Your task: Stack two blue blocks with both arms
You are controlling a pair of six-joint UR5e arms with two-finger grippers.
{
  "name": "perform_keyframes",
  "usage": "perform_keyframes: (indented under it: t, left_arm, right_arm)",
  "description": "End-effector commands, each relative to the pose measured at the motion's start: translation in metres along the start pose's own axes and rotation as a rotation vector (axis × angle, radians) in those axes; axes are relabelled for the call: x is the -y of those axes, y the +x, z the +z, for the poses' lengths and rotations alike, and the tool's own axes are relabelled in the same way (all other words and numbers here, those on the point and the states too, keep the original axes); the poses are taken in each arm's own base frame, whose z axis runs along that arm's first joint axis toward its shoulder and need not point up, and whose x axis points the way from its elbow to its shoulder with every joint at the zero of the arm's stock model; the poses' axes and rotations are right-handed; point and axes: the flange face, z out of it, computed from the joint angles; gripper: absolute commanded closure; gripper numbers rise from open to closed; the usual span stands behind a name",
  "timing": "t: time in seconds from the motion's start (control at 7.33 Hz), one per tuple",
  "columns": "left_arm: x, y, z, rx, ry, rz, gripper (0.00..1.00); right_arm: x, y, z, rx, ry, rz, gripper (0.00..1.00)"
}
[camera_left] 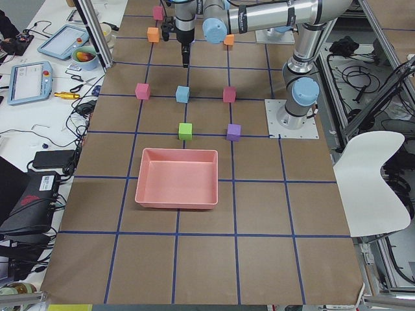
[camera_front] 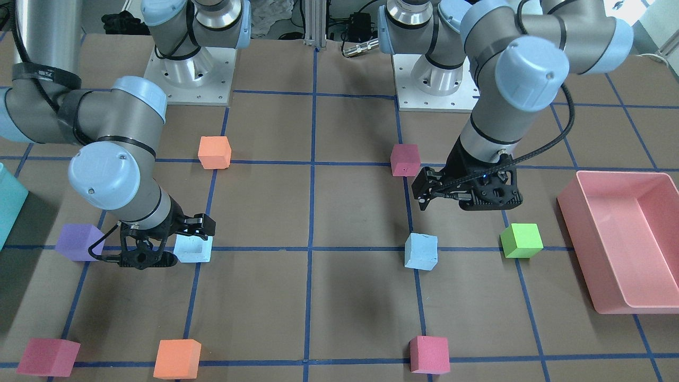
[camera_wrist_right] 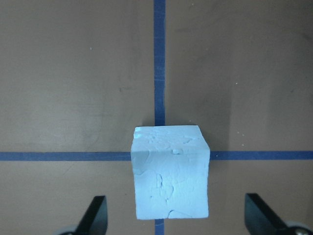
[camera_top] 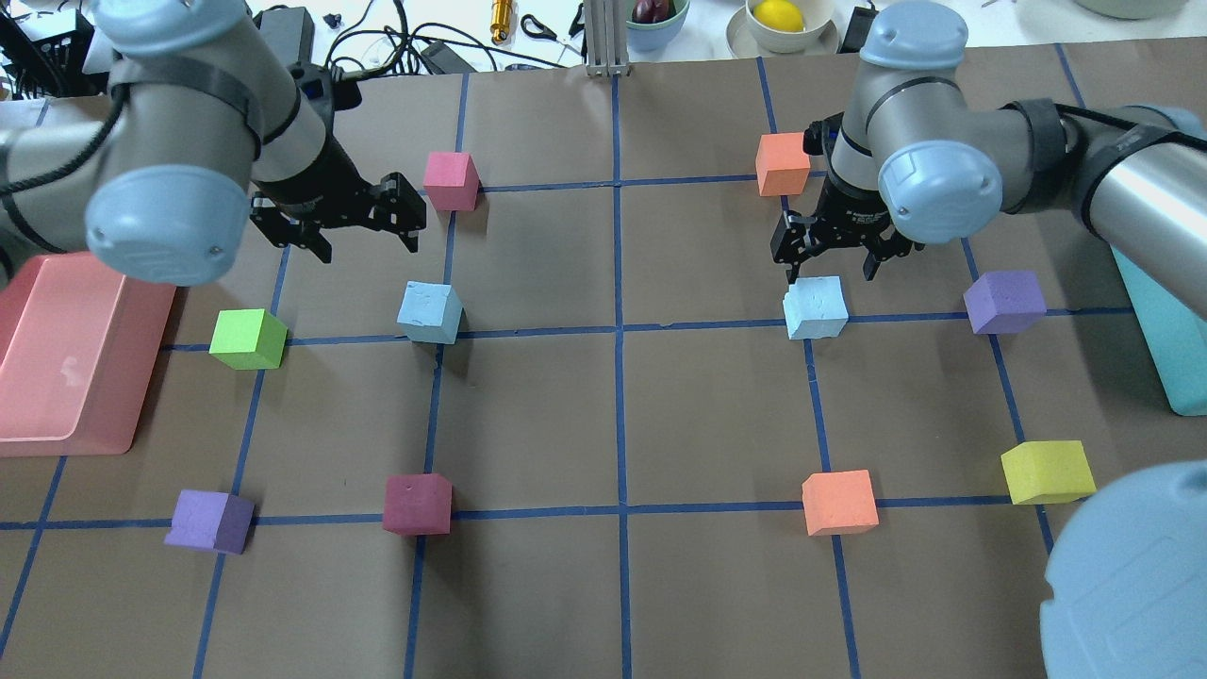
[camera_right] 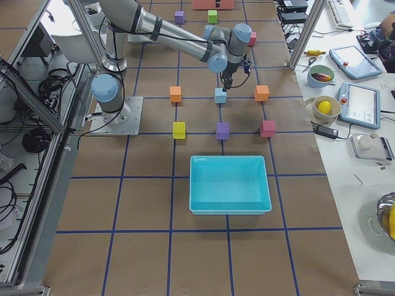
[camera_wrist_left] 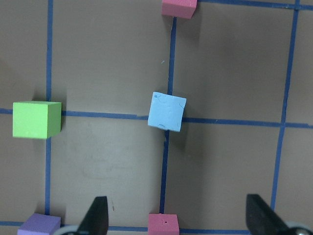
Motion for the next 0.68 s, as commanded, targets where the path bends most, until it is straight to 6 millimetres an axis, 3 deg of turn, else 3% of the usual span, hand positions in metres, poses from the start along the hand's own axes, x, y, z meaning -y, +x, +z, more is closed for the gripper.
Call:
perform_keyframes:
  t: [0.0, 0.14, 0.27, 0.41, 0.55]
  left_arm:
    - [0.01, -0.002, 0.062, 0.001, -0.028, 0.001, 0.0]
    - [0.021, -0.002, 0.085, 0.0, -0.017, 0.015, 0.0]
    - [0.023, -0.002, 0.101, 0.002, -0.036, 0.021, 0.0]
    - [0.023, 0.003, 0.114, 0.004, -0.056, 0.025, 0.0]
    - [0.025, 0.011, 0.124, 0.005, -0.052, 0.04, 0.0]
  right_arm:
    - [-0.005, 0.0, 0.035, 0.002, -0.023, -0.004, 0.0]
    - [-0.003, 0.0, 0.042, 0.002, -0.023, -0.003, 0.0]
    - [-0.001, -0.001, 0.046, 0.005, -0.031, -0.003, 0.14]
    - [-0.002, 0.0, 0.048, 0.004, -0.034, -0.004, 0.61]
    - [-0.001, 0.0, 0.049, 0.004, -0.035, -0.004, 0.94]
